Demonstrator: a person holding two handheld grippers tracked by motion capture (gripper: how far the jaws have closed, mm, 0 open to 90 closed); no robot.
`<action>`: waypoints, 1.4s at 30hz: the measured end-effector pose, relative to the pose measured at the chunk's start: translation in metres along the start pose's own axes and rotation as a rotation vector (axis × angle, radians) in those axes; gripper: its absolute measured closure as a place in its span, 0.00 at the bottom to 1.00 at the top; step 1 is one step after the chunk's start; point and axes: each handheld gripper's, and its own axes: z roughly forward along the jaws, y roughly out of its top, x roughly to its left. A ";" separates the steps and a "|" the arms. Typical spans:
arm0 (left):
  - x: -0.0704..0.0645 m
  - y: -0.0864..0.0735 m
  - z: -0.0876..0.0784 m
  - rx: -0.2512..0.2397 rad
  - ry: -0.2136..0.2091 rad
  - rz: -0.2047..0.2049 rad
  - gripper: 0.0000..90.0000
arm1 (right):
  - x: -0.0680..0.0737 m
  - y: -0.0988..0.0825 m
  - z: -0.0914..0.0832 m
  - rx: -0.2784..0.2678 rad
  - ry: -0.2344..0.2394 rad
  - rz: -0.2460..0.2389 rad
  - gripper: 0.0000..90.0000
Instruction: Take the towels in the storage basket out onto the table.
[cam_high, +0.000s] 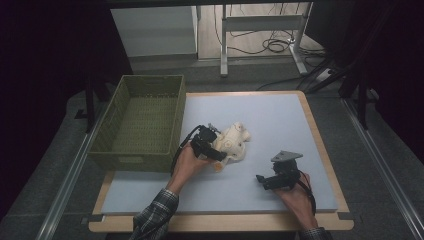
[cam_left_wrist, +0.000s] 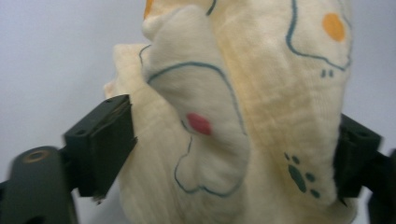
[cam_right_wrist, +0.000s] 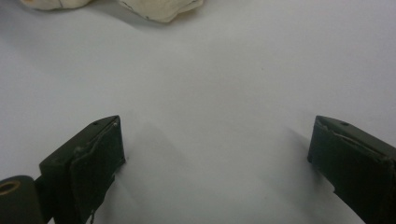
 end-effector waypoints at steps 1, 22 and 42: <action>-0.002 -0.002 -0.003 -0.011 0.007 0.001 0.14 | 0.000 0.000 0.000 0.001 0.000 0.000 0.04; -0.035 -0.050 -0.032 -0.116 0.050 0.040 0.21 | -0.041 0.064 0.012 -0.038 0.096 -0.009 0.62; -0.023 -0.065 -0.015 -0.193 0.012 -0.015 0.88 | -0.045 0.100 0.070 0.016 0.056 -0.032 0.96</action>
